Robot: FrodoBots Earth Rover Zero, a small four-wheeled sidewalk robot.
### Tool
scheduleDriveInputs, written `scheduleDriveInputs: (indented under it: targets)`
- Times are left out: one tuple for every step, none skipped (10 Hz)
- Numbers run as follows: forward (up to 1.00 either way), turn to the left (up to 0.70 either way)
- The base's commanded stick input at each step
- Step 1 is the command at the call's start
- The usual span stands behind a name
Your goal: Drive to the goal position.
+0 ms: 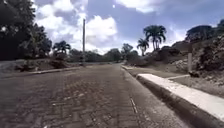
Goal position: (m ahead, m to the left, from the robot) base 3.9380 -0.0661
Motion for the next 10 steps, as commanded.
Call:
scheduleDriveInputs:
  targets:
    - [0.5, 0.0]
    - [0.5, 0.0]
    - [0.5, 0.0]
    - [0.5, 0.0]
    - [0.5, 0.0]
    - [0.5, 0.0]
    - [0.5, 0.0]
    - [0.5, 0.0]
    - [0.5, 0.0]
    - [0.5, 0.0]
